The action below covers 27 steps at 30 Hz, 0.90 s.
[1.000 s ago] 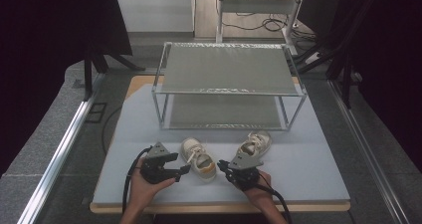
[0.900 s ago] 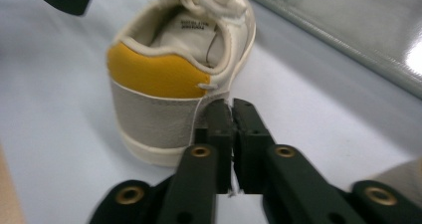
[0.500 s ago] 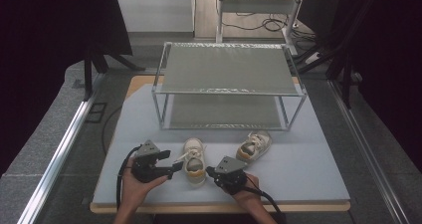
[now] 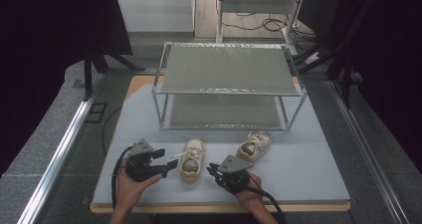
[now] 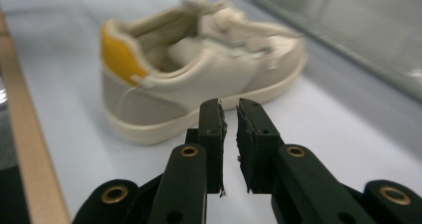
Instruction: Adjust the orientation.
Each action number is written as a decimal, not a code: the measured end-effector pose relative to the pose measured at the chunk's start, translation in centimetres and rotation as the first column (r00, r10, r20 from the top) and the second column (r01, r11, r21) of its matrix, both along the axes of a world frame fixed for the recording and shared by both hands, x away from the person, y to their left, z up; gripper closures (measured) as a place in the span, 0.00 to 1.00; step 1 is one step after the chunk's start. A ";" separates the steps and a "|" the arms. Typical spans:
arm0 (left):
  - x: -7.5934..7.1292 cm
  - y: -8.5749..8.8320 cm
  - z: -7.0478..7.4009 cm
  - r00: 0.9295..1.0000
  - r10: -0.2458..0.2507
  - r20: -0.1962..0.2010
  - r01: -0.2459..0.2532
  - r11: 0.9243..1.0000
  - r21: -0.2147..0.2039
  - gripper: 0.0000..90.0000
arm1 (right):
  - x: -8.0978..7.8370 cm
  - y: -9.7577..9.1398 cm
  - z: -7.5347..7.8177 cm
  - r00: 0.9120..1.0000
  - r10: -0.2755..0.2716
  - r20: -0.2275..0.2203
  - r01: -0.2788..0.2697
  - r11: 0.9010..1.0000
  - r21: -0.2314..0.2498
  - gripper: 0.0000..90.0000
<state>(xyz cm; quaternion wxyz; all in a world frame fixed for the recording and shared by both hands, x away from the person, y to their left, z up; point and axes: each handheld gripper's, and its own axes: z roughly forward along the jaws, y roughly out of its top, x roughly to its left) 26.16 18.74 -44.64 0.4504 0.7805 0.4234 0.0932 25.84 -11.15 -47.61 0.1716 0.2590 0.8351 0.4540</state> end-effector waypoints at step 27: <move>0.0 -0.7 -0.3 1.000 0.000 -0.004 0.000 1.000 0.009 0.36 | 3.7 -4.5 1.0 0.972 -0.224 0.072 0.227 0.973 -0.035 1.00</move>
